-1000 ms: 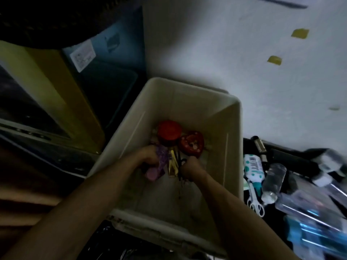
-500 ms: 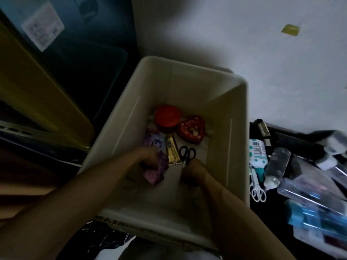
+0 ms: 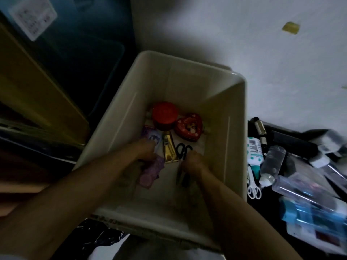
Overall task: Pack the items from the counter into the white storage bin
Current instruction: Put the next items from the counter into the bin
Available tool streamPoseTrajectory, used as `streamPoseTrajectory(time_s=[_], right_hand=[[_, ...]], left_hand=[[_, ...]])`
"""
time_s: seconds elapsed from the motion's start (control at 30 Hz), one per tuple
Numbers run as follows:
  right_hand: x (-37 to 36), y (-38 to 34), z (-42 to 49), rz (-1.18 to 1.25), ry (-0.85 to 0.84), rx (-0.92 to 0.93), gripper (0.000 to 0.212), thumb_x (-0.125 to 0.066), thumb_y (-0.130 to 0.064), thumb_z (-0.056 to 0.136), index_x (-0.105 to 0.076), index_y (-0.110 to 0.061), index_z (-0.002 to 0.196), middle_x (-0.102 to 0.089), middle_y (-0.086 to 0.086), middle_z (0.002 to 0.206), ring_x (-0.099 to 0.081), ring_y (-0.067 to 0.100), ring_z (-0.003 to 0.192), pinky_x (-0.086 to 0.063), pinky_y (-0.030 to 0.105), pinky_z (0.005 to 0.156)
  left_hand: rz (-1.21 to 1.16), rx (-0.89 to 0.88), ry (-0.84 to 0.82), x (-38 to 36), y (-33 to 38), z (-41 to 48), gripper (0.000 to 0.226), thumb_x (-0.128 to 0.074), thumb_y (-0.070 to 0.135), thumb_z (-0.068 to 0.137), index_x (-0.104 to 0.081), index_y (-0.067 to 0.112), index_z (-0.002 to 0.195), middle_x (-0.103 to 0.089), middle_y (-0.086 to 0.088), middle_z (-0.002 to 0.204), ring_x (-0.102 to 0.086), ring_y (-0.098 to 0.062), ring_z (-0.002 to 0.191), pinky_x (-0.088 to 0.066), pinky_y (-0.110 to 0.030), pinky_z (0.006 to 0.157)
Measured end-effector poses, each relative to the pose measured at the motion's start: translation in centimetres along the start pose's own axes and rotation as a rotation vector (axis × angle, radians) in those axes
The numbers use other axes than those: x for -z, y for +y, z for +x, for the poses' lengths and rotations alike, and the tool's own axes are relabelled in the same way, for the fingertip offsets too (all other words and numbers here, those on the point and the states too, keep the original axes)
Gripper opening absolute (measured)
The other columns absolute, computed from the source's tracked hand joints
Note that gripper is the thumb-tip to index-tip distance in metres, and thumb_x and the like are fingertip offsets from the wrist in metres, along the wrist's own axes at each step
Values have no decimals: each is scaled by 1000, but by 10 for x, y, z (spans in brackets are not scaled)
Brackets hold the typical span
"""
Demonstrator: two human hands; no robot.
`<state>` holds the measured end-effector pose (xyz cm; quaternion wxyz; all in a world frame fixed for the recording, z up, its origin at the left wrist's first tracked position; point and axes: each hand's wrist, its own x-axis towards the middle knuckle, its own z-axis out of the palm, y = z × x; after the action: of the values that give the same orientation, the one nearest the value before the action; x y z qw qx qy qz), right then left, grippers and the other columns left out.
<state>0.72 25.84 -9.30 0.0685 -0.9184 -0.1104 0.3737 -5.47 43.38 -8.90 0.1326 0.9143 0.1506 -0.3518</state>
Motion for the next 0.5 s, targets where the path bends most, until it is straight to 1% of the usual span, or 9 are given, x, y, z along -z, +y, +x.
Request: streamPoseTrajectory(time_s=[0.07,0.13,0.17,0.23,0.27,0.33,0.4,0.47,0.5], right_hand=[[16,-8,-6,-19,52,68,16,-54,-22,96,-59,-13,108,-63,9,117,-62,24,102,-53,36,87],[34,-16,-12,3,82,105,8,-53,-18,96,-58,-13,101,-65,11,116,-63,26,101,-54,38,87],[43,-20,-16,1,104,124,11,-52,-16,96,-58,-12,105,-64,11,118,-63,27,104,-54,38,87],[62,-25,-25,-30,162,170,23,-51,-15,97,-56,-9,118,-61,12,123,-61,29,108,-51,38,87],[69,-26,-28,-39,190,199,22,-51,-16,97,-58,-9,116,-63,12,119,-62,29,106,-51,37,84],[82,-29,-37,-37,239,270,15,-52,-22,97,-62,-11,101,-66,9,102,-64,26,90,-52,34,73],[94,-32,-46,-15,323,346,22,-52,-30,96,-62,-14,85,-68,4,85,-64,22,74,-55,34,64],[108,-30,-55,-22,429,403,23,-55,-34,92,-60,-18,77,-66,2,76,-64,21,66,-57,36,59],[116,-27,-59,-43,475,426,20,-56,-32,91,-59,-19,77,-64,1,74,-63,20,65,-56,34,56]], left_hand=[[22,-16,26,8,1,-4,44,-54,34,96,-54,4,129,-57,-14,131,-56,-29,116,-45,-30,90],[61,-54,62,18,1,-5,34,-53,30,96,-58,11,124,-61,-11,125,-59,-27,111,-47,-31,90],[59,-70,114,24,2,-6,28,-52,30,96,-62,12,115,-64,-10,117,-61,-27,104,-51,-33,85],[55,-78,216,39,8,-12,25,-52,32,96,-61,9,97,-65,-9,99,-63,-27,91,-50,-33,72],[47,-85,280,46,11,-14,26,-53,33,96,-60,8,92,-65,-11,96,-64,-27,88,-48,-33,68],[-1,-123,423,58,17,-18,30,-55,36,95,-62,7,93,-65,-10,91,-64,-27,84,-46,-31,65],[-105,-185,552,70,25,-25,31,-55,40,94,-65,11,90,-65,-4,83,-64,-22,75,-46,-29,60],[-193,-228,671,81,36,-29,30,-55,43,94,-67,16,88,-66,-1,80,-63,-18,71,-49,-31,61],[-234,-248,725,87,41,-30,28,-56,43,94,-67,18,87,-66,-1,80,-63,-18,72,-51,-33,64]])
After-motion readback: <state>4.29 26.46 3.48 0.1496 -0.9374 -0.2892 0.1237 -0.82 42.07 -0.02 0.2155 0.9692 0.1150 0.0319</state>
